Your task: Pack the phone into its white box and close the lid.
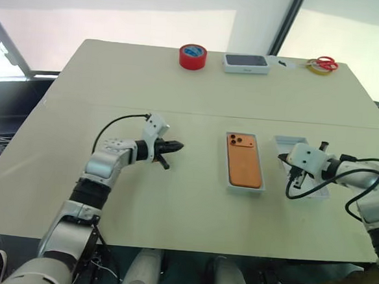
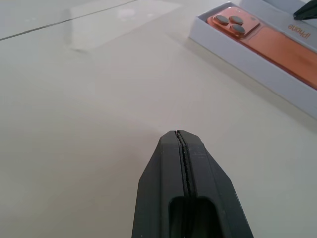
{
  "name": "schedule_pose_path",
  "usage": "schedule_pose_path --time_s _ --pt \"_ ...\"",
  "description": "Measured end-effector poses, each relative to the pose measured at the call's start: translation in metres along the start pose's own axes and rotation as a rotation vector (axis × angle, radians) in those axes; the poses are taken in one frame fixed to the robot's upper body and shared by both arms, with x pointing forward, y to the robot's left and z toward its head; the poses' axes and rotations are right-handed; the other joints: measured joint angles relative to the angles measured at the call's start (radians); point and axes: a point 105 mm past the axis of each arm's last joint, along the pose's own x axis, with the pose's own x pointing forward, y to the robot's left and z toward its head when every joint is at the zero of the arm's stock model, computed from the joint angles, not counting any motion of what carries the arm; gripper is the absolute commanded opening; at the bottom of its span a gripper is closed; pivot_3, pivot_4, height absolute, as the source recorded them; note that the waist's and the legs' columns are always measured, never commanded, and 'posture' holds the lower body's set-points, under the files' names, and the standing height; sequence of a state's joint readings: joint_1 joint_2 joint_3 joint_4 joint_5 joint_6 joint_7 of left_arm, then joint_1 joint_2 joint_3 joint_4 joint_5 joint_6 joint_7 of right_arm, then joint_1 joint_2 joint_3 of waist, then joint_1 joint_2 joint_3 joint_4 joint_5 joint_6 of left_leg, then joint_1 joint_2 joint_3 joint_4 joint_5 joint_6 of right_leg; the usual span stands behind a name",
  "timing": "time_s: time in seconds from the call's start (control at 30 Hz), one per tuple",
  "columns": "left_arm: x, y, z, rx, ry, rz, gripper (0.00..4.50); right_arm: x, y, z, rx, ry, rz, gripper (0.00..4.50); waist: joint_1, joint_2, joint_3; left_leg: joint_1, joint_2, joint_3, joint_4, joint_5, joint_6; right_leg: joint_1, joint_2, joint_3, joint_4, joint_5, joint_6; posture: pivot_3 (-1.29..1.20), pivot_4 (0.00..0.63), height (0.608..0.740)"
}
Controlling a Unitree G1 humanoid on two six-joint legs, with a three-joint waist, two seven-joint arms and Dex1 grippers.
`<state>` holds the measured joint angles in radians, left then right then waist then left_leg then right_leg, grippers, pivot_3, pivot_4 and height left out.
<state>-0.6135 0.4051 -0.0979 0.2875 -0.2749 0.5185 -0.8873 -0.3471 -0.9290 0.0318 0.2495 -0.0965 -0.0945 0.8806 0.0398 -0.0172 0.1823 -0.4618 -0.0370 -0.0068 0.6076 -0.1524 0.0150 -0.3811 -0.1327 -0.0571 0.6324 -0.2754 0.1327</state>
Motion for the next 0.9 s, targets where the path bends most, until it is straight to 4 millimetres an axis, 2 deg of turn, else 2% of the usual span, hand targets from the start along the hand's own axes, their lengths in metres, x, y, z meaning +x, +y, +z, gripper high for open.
schedule_pose_path --time_s 0.07,0.13,0.2,0.23,0.27,0.3,0.43,0.6,0.8,0.9 --pt "-0.012 -0.006 0.003 -0.009 -0.032 -0.056 1.21 -0.002 -0.004 0.001 0.148 -0.025 -0.001 0.81 -0.003 0.0 0.0 -0.001 0.0 0.0 0.0 0.0 0.001 0.001 0.0 0.001 0.0 0.0 0.0 0.0 0.15 0.74" --pt "-0.027 -0.012 0.009 0.032 -0.065 -0.106 2.31 -0.007 -0.011 0.002 0.283 -0.048 -0.027 1.92 -0.004 0.001 0.001 -0.001 0.001 0.0 -0.001 0.001 0.002 0.001 -0.001 0.001 0.0 0.0 0.0 0.0 0.15 0.74" --pt "-0.038 -0.016 0.013 0.07 -0.078 -0.141 3.12 -0.011 -0.017 0.008 0.341 -0.064 -0.045 2.73 -0.004 0.002 0.001 0.0 0.001 0.0 -0.001 0.001 0.001 0.001 -0.001 0.001 0.0 -0.001 -0.002 0.0 0.15 0.74" --pt "-0.043 -0.018 0.015 0.086 -0.081 -0.161 3.77 -0.014 -0.02 0.013 0.365 -0.077 -0.051 3.41 -0.004 0.003 0.001 0.0 0.001 0.0 -0.001 0.0 0.001 0.001 -0.001 0.001 0.0 -0.001 -0.003 0.0 0.15 0.74" --pt "-0.048 -0.02 0.016 0.094 -0.084 -0.186 4.23 -0.016 -0.02 0.018 0.386 -0.086 -0.05 3.87 -0.004 0.003 0.001 0.0 0.001 0.0 -0.001 0.0 0.0 0.001 -0.001 0.001 0.0 -0.001 -0.003 0.0 0.15 0.74" --pt "-0.052 -0.022 0.016 0.098 -0.087 -0.206 4.5 -0.018 -0.019 0.023 0.409 -0.095 -0.045 4.41 -0.004 0.003 0.001 0.0 0.001 0.0 -0.002 -0.001 0.0 0.0 -0.001 0.001 0.0 -0.001 -0.003 0.0 0.15 0.74" --pt "-0.063 -0.027 0.013 0.174 -0.097 -0.254 4.5 -0.02 -0.004 0.029 0.58 -0.073 -0.03 4.47 0.001 0.003 0.001 -0.001 0.001 0.001 -0.001 -0.001 0.0 -0.004 -0.002 0.001 -0.001 -0.002 -0.004 0.0 0.15 0.74" --pt "-0.068 -0.037 0.02 0.359 -0.159 -0.303 4.5 -0.021 0.032 0.026 0.75 0.056 0.031 4.47 -0.001 0.004 0.001 -0.004 0.001 0.001 -0.002 -0.001 0.001 -0.007 -0.003 0.002 -0.001 -0.001 -0.005 0.0 0.15 0.74" --pt "-0.07 -0.043 0.02 0.463 -0.175 -0.352 4.5 -0.026 0.031 0.021 0.834 0.197 -0.02 4.47 -0.003 0.007 0.0 -0.004 0.002 0.002 -0.002 -0.001 0.001 -0.008 -0.003 0.002 -0.001 -0.001 -0.005 0.0 0.15 0.74" --pt "-0.071 -0.044 0.018 0.467 -0.17 -0.368 4.5 -0.023 0.026 0.033 0.908 0.202 -0.018 4.47 -0.005 0.007 0.0 -0.004 0.002 0.002 -0.001 0.0 0.002 -0.008 -0.002 0.002 -0.001 -0.001 -0.005 0.0 0.15 0.74"
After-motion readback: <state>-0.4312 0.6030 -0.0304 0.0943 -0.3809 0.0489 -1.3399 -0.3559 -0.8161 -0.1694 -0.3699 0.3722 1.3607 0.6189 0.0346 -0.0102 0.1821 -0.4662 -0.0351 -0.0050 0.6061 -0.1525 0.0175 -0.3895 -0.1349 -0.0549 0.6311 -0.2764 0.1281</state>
